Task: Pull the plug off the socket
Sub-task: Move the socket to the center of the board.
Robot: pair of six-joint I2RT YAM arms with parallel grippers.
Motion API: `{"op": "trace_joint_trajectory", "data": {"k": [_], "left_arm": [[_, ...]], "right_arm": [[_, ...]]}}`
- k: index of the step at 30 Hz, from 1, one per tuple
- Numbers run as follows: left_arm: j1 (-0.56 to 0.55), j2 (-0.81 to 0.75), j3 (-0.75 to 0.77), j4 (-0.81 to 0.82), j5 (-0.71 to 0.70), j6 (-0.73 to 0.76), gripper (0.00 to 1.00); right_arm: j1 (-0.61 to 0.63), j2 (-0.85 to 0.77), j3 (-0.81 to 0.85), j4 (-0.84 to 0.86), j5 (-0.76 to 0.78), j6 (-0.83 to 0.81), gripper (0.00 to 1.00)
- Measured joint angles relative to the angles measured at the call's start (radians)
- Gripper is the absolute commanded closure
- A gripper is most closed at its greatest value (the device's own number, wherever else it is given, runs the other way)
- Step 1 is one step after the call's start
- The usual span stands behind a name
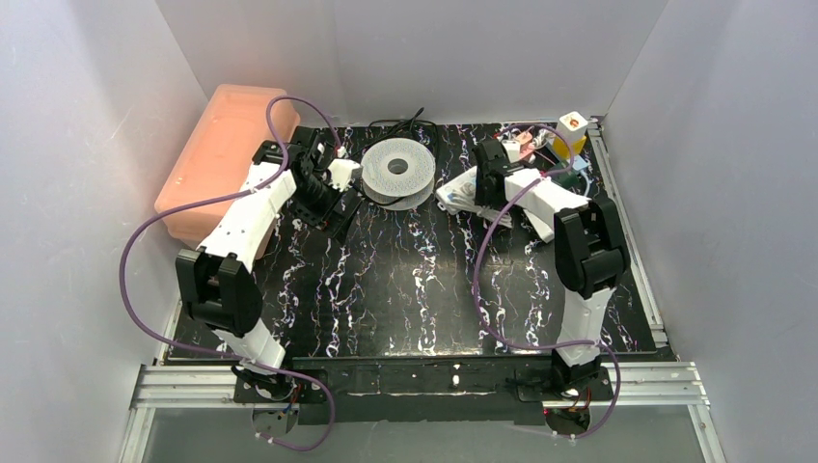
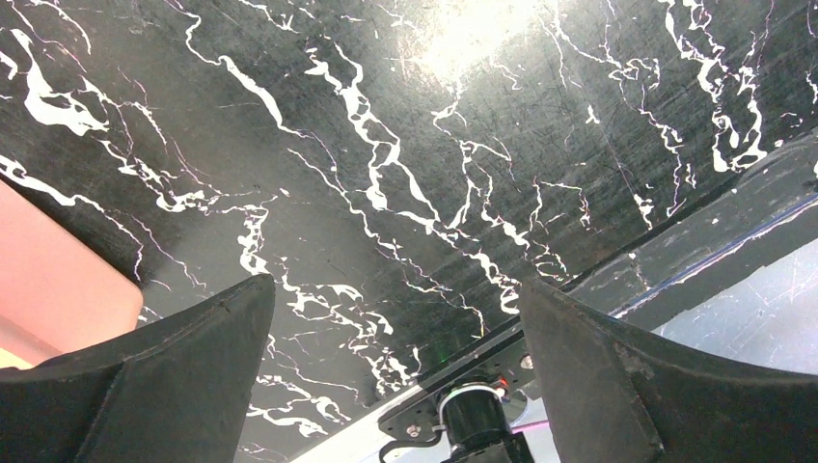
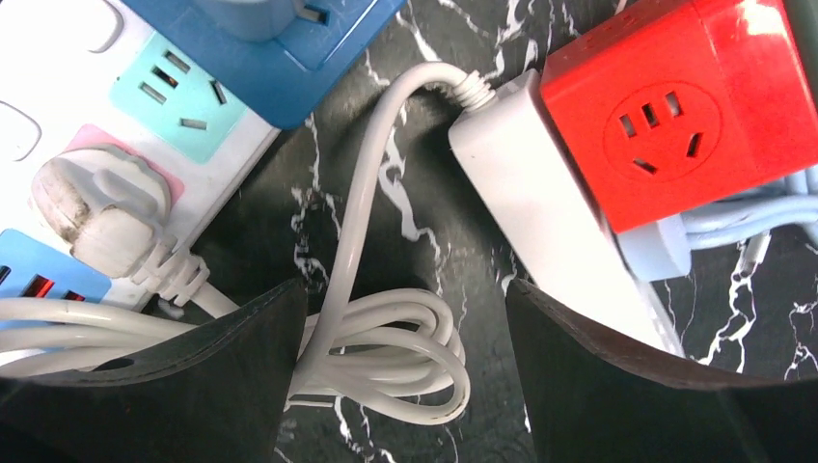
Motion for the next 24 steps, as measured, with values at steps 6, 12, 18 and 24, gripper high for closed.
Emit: {"op": "trace_joint_trajectory", "data": {"k": [6,12,18,24], "left_arm": [[0.0,-0.023,-0.01,0.0,-0.003,0.0,0.01],[0.0,-0.04,-0.045,0.001,0.002,-0.001,0.0],[0.0,-0.041,-0.062,-0.002,0.02,-0.007,0.29],[0.0,-0.062,-0.078,0.0,0.027,-0.025,1.0]], "right_arm": [[0.06,-0.115,-0.144,0.019,0.018,0.0,0.16],[0.182,-0.219,-0.246,-0.001,0.038,-0.004,0.16],[0.249,-0.293,-0.302,0.019,-0.02,0.013,0.17],[0.269,-0.427,-0.335,0.021,-0.09,0.066,0.99]]}}
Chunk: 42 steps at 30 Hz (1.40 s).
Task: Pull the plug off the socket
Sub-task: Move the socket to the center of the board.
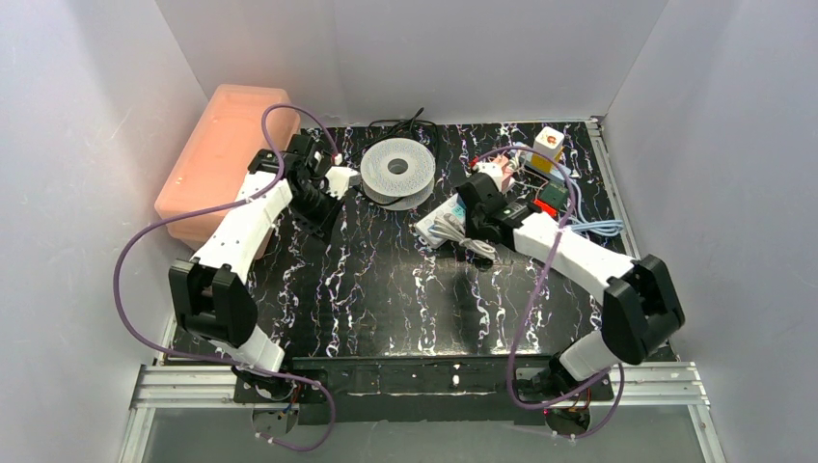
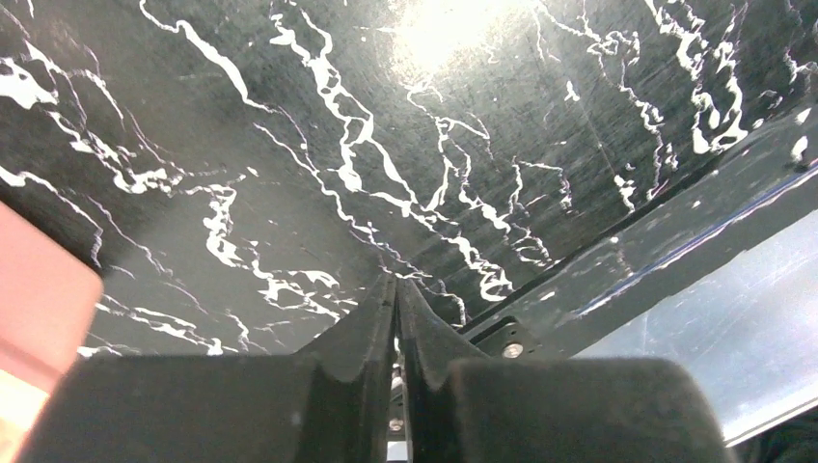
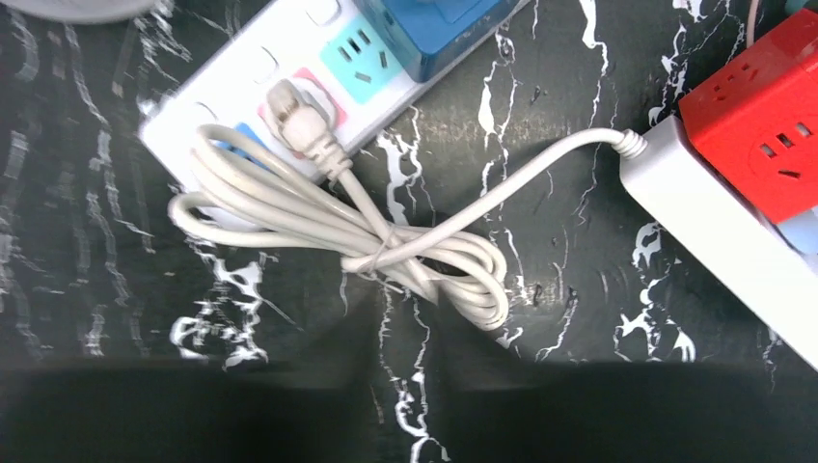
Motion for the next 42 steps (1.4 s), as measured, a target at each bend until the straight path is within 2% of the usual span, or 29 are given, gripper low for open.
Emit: {"op": "trace_joint_trajectory", "data": {"k": [4,5,6,7,8,10,11,13,15,17,21,27,35,37,40,42], "left_arm": [[0.0,-0.037,-0.016,0.001,-0.014,-0.006,1.0],[0.0,-0.048,-0.021,0.002,-0.019,-0.008,0.99],[0.0,-0.058,-0.027,0.002,-0.023,-0.011,0.74],[0.0,-0.068,-0.032,0.0,-0.026,-0.012,0.33],[0.0,-0.076,-0.036,0.001,-0.028,-0.008,0.18],[0.0,-0.085,-0.039,-0.005,-0.033,-0.013,0.08],[0.0,-0.086,-0.039,-0.006,-0.035,-0.016,0.03],[0.0,-0.086,-0.04,-0.006,-0.038,-0.019,0.02],[0.001,-0.087,-0.042,-0.006,-0.042,-0.02,0.02],[0.001,-0.09,-0.044,-0.006,-0.045,-0.021,0.02],[0.001,-0.1,-0.055,-0.004,-0.048,-0.023,0.02],[0.001,-0.102,-0.061,-0.007,-0.048,-0.023,0.02],[0.001,-0.102,-0.061,-0.011,-0.047,-0.022,0.02],[0.001,-0.102,-0.061,-0.011,-0.047,-0.02,0.02],[0.001,-0.102,-0.061,-0.012,-0.047,-0.019,0.02],[0.001,-0.102,-0.061,-0.013,-0.047,-0.019,0.02]], "right_arm": [[0.0,-0.086,-0.012,-0.002,-0.008,0.033,0.99],[0.0,-0.103,-0.017,-0.002,-0.008,0.037,0.96],[0.0,-0.119,-0.024,-0.003,-0.008,0.042,0.73],[0.0,-0.134,-0.032,-0.005,-0.008,0.045,0.45],[0.0,-0.145,-0.035,-0.011,-0.008,0.052,0.29],[0.0,-0.161,-0.037,-0.025,-0.01,0.058,0.2],[0.0,-0.171,-0.044,-0.025,-0.011,0.057,0.19],[0.0,-0.198,-0.066,-0.028,-0.011,0.055,0.2],[0.0,-0.218,-0.086,-0.032,-0.011,0.056,0.33],[0.0,-0.22,-0.093,-0.033,-0.011,0.06,0.38],[0.0,-0.199,-0.112,-0.01,-0.008,0.082,0.34],[-0.02,-0.11,-0.14,0.102,0.003,0.118,0.35],[-0.101,0.031,-0.125,0.182,0.0,0.183,0.46],[-0.112,0.038,-0.125,0.188,-0.005,0.198,0.51],[-0.113,0.039,-0.125,0.199,-0.018,0.216,0.67],[-0.113,0.046,-0.123,0.206,-0.023,0.226,0.72]]}}
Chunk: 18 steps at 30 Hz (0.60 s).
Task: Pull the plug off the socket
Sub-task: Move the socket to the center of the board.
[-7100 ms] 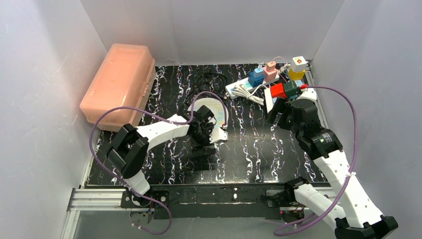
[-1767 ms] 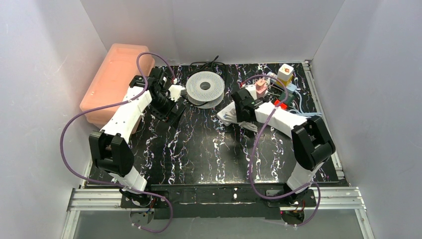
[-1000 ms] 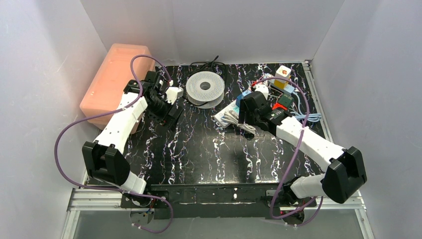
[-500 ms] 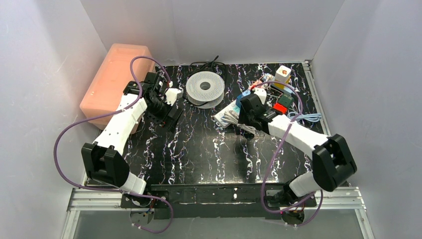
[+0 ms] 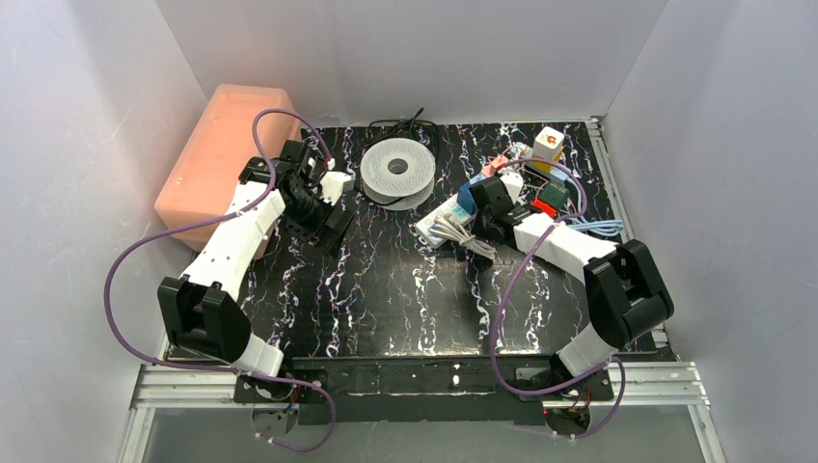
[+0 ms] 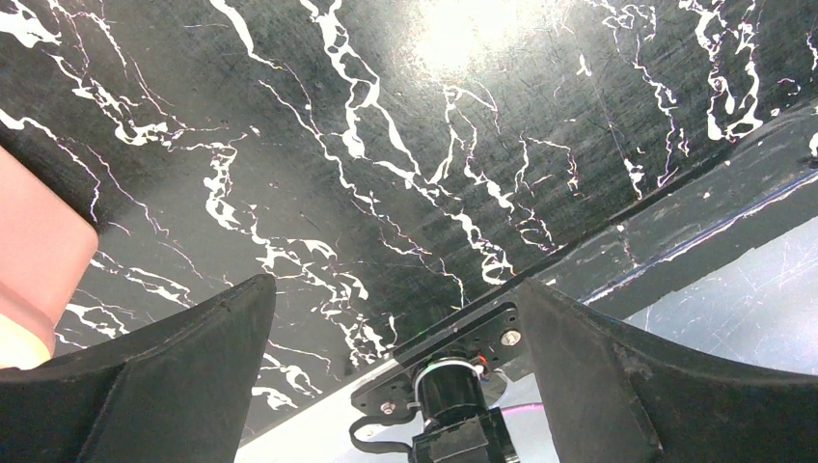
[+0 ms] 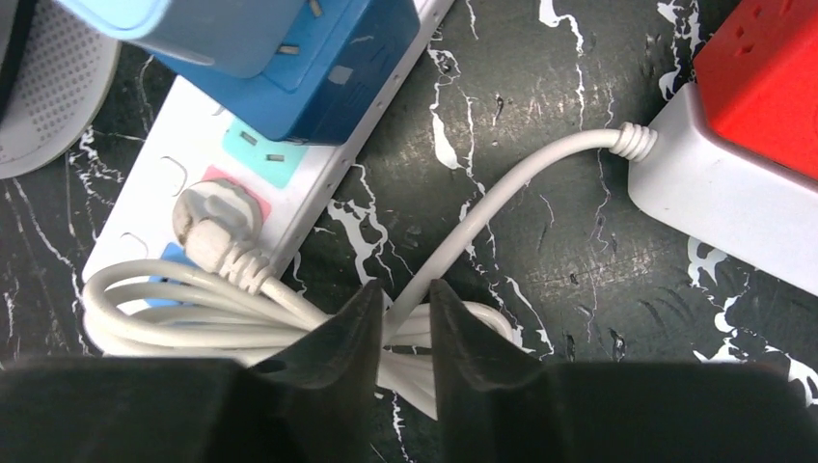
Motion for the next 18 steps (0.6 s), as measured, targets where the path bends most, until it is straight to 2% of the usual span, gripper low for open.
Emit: {"op": "trace_joint_trajectory", "data": {"k": [3,6,12,16,18], "left_arm": [[0.0,0.0,0.0,-0.004,0.001,0.0,0.02],[0.0,0.0,0.0,-0.006,0.003,0.0,0.02],[0.0,0.0,0.0,-0.008,0.01,0.002,0.02],[0.0,0.0,0.0,-0.009,0.014,0.004,0.02],[0.0,0.0,0.0,-0.009,0.018,0.009,0.02]], "right_arm": [[0.002,0.021,0.001,0.004,-0.002,0.005,0.73],[0.013,0.043,0.016,0.005,0.006,0.003,0.66],[0.035,0.051,0.021,-0.002,0.012,0.003,0.66],[0.041,0.064,0.036,-0.016,0.011,0.005,0.51],[0.048,0.067,0.04,-0.018,0.011,0.008,0.5]]}}
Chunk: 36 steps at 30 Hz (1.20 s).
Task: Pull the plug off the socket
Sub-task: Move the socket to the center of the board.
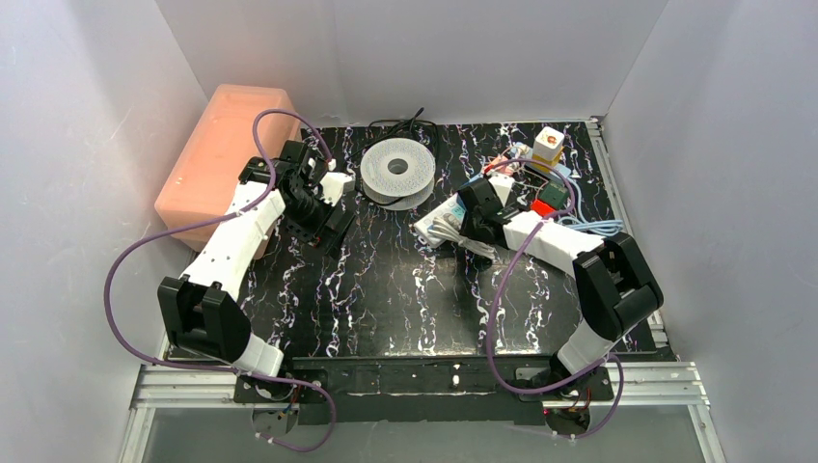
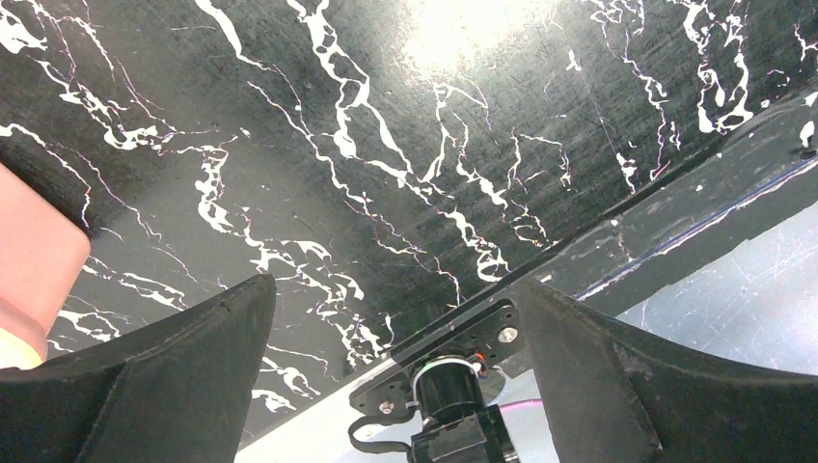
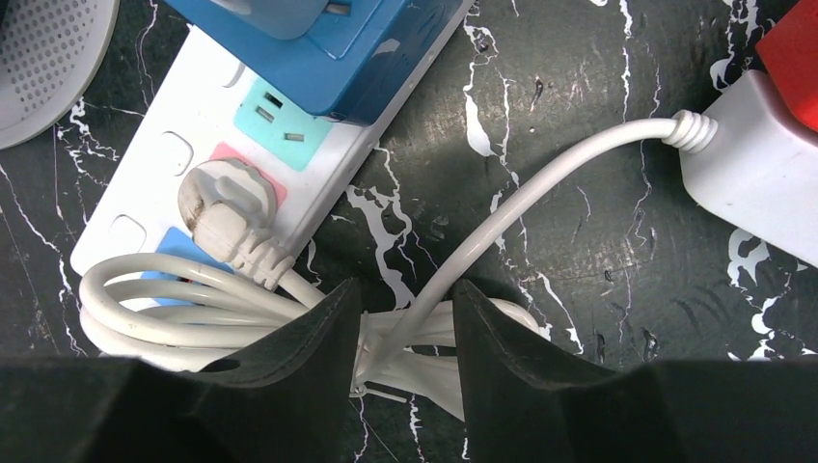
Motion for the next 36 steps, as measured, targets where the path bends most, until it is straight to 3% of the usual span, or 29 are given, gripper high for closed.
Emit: {"op": "trace_joint_trajectory", "data": {"k": [7,17,24,36], "left_arm": [[0.0,0.0,-0.001,-0.004,0.003,0.017,0.02],[0.0,0.0,-0.001,-0.008,0.005,0.032,0.02],[0.0,0.0,-0.001,-0.011,0.006,0.039,0.02],[0.0,0.0,-0.007,-0.011,0.01,0.04,0.02]], "right_arm": [[0.002,-0.001,0.0,-0.001,0.008,0.013,0.55],[0.002,0.026,0.027,-0.011,0.018,0.035,0.98],[0.083,0.057,0.064,-0.03,0.064,0.023,0.99],[0.393,0.167,0.238,-0.092,0.051,-0.039,0.99]]}}
